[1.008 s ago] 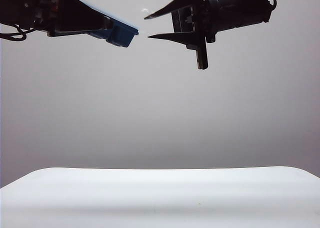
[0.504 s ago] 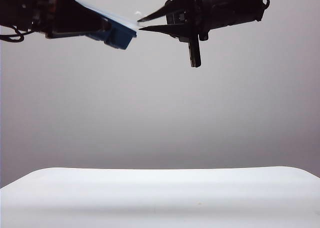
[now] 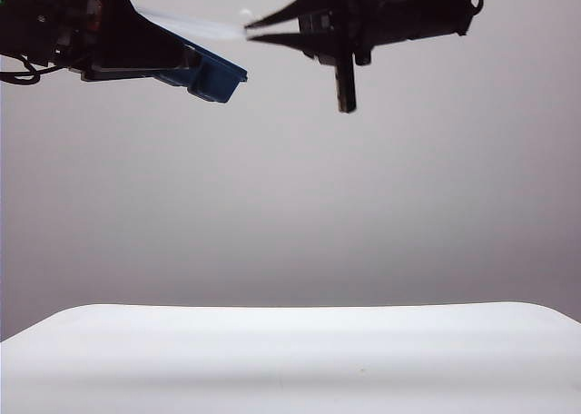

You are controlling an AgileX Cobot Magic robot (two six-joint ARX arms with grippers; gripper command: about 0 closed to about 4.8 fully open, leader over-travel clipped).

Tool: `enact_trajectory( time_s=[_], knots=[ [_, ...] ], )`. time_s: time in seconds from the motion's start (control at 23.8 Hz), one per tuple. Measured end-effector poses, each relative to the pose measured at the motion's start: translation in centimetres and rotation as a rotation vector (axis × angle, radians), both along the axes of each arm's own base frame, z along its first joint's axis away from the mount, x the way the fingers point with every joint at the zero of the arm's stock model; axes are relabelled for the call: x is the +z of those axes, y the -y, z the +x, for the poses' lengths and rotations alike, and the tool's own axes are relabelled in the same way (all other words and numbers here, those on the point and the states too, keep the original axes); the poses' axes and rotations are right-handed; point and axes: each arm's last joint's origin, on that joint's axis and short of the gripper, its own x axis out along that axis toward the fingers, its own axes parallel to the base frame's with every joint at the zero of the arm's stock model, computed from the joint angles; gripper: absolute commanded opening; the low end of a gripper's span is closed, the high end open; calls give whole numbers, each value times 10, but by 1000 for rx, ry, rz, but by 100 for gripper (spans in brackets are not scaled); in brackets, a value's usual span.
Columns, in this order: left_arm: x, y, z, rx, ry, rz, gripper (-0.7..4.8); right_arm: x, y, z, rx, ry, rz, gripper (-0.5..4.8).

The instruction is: Pick up the ice cube tray, remove its lid, and then place both the tray and the lid back on the table.

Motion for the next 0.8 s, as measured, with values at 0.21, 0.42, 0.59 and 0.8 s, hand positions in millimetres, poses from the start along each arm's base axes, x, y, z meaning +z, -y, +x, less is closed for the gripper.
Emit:
enact_trajectory(
  time_s=[0.21,0.42,0.59,0.8],
  knots=[
    [-1,1,-1,-11,-14,3,232,24,17,20,-84,105,106,-2],
    [-1,1,-1,-12,-19,4,232,23,82,43,-237,105,99,-2],
    [-7,0,0,18,-15,62,232,15,146,51,-373,94,69,-2],
    [-41,5,13,-66,-113,124,232,-33,164,29,-443,34,-248,-1]
  ],
)
